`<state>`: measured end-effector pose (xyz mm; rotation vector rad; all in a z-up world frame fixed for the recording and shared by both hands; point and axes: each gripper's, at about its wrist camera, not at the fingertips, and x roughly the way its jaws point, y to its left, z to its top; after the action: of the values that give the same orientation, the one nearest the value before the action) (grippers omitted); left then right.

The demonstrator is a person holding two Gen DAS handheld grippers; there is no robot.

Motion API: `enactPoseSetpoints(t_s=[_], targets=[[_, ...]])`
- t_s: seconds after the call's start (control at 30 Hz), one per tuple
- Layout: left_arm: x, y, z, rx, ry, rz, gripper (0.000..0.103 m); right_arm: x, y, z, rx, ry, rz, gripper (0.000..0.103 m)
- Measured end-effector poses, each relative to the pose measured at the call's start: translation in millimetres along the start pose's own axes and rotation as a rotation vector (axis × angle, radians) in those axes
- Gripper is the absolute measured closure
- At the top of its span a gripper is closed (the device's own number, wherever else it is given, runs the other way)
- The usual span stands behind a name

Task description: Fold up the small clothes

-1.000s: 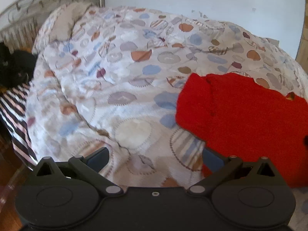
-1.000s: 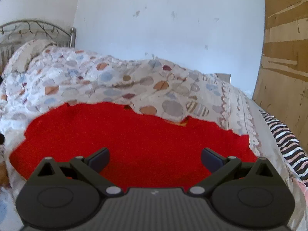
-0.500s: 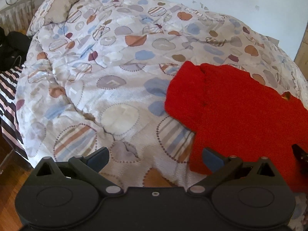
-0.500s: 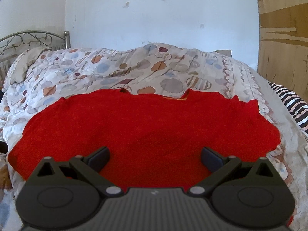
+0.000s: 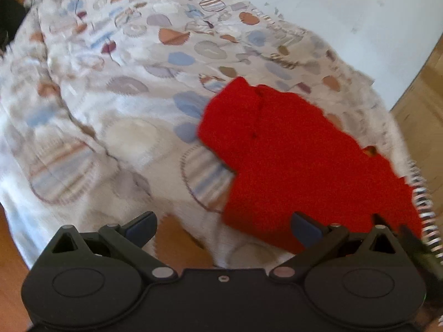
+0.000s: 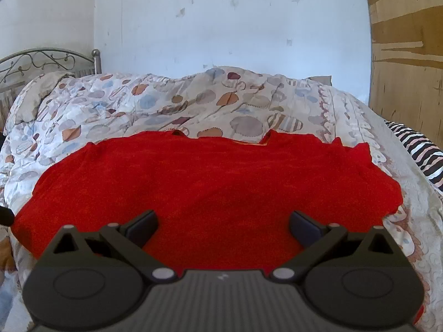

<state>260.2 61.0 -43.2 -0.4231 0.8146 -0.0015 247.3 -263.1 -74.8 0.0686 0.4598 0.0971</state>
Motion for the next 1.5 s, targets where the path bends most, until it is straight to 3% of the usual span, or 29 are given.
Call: enactPoseSetpoints(t_s=[0.13, 0.3, 0.33, 0.53, 0.67, 0.73, 0.83, 1.03, 1.2, 1.5], targets=[[4.3, -3.5, -9.3, -0.038, 0.013, -0.063, 0.001, 0.1, -0.8, -0.8, 0.007, 0.001, 0.006, 0.000], [22.7, -15.9, -11.0, -0.102, 0.046, -0.267, 0.001, 1.2, -4.2, -0.4, 0.028, 0.006, 0.025, 0.000], [27.4, -19.9, -11.0, -0.102, 0.043, -0.279, 0.001, 1.1, -5.2, -0.3, 0.032, 0.006, 0.028, 0.000], [56.8, -33.7, -4.8, -0.118, 0.014, -0.198, 0.016, 0.8, -7.2, -0.4, 0.043, 0.001, 0.040, 0.000], [46.8, -27.5, 3.4, -0.157, -0.052, -0.253, 0.028, 0.6, -7.0, -0.7, 0.046, -0.002, 0.041, 0.000], [44.4, -35.1, 4.7, -0.092, -0.078, -0.257, 0.028, 0.5, -7.0, -1.6, 0.047, -0.005, 0.042, 0.000], [53.4, -45.6, 3.6, -0.014, -0.073, -0.169, 0.027, 0.6, -6.9, -2.0, 0.048, -0.005, 0.042, 0.000], [76.2, -25.5, 12.2, -0.160, -0.122, -0.178, 0.023, 0.8, -6.9, -2.2, 0.047, -0.005, 0.041, 0.000], [80.4, -20.1, 26.2, -0.193, -0.138, -0.155, 0.025, 0.7, -6.8, -2.1, 0.046, -0.006, 0.041, 0.000], [80.0, -20.2, 33.1, -0.161, -0.143, -0.124, 0.054, 0.7, -6.8, -2.3, 0.047, -0.006, 0.042, 0.000]])
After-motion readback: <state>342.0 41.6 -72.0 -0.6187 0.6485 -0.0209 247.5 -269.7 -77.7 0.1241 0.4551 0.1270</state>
